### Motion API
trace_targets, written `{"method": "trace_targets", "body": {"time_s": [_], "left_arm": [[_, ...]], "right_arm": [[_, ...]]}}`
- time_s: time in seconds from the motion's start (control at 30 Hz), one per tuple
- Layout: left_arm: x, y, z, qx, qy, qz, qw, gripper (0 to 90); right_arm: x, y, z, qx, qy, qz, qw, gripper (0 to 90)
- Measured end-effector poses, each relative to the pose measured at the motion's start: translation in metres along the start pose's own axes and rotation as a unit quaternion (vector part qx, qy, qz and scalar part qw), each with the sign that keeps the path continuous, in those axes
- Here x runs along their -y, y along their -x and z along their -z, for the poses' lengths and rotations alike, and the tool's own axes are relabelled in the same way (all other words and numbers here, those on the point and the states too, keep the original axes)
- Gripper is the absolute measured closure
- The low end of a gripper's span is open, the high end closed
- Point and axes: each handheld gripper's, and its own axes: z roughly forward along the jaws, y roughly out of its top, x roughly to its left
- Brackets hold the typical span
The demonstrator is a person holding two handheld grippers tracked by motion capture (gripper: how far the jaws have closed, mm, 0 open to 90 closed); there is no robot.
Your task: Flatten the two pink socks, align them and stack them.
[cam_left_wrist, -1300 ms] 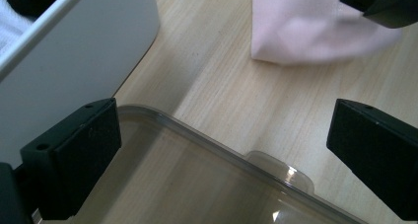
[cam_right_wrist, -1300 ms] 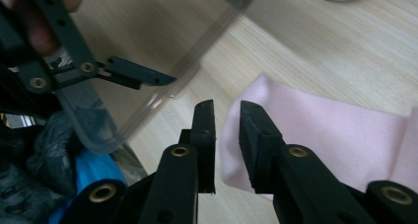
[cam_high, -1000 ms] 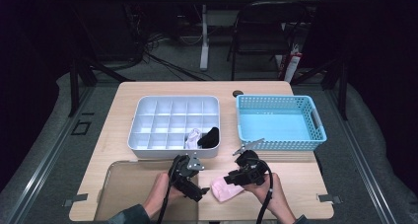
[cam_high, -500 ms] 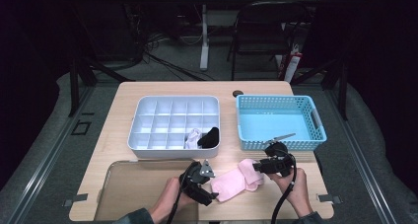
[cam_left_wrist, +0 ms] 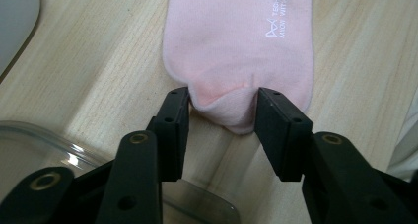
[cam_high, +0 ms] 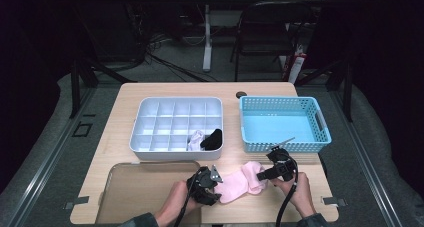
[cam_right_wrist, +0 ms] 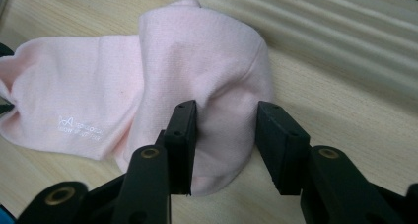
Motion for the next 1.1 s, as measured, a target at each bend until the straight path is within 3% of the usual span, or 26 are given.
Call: {"method": "trace_targets", "body": {"time_s": [0.13, 0.17, 0.3, 0.4, 0.57, 0.6, 0.7, 0.83, 0.9, 0.97, 1.1], "left_arm": [[0.000, 0.001, 0.000, 0.001, 0.000, -0.008, 1.0000, 67.0], [0.000, 0.001, 0.000, 0.002, 0.000, -0.011, 0.9999, 69.6], [0.001, 0.002, 0.000, -0.006, 0.005, -0.017, 0.9998, 80.3], [0.001, 0.000, 0.000, -0.006, 0.014, -0.014, 0.9998, 81.8], [0.000, -0.003, 0.001, -0.006, 0.024, -0.007, 0.9997, 81.6], [0.000, -0.004, 0.001, -0.009, 0.026, -0.008, 0.9996, 81.5], [-0.002, -0.008, 0.002, -0.010, 0.031, -0.002, 0.9995, 80.9], [-0.003, -0.011, 0.000, -0.012, 0.029, 0.004, 0.9995, 77.1], [-0.004, -0.012, -0.002, -0.013, 0.019, 0.007, 0.9997, 67.8], [-0.004, -0.013, -0.003, -0.016, 0.017, 0.012, 0.9997, 57.0], [-0.003, -0.014, 0.000, -0.020, 0.019, 0.022, 0.9994, 43.9]], "right_arm": [[0.000, -0.003, -0.002, 0.011, -0.004, 0.009, 0.9999, 68.5], [0.001, -0.005, -0.003, 0.013, 0.008, -0.001, 0.9999, 70.6], [0.001, -0.005, 0.001, 0.021, 0.000, 0.012, 0.9997, 77.2], [0.001, -0.004, 0.004, 0.039, 0.000, 0.017, 0.9991, 78.9], [0.002, 0.000, 0.010, 0.046, 0.015, 0.020, 0.9986, 82.3], [0.001, 0.001, 0.011, 0.059, 0.007, 0.027, 0.9979, 82.4], [0.001, 0.001, 0.011, 0.058, 0.005, 0.028, 0.9979, 82.5], [0.001, 0.002, 0.013, 0.067, 0.006, 0.026, 0.9974, 82.6], [0.001, 0.003, 0.014, 0.065, 0.007, 0.025, 0.9975, 80.1], [0.001, 0.003, 0.017, 0.051, 0.009, 0.026, 0.9983, 76.5], [0.001, 0.005, 0.025, 0.016, 0.022, 0.017, 0.9995, 66.8]]}}
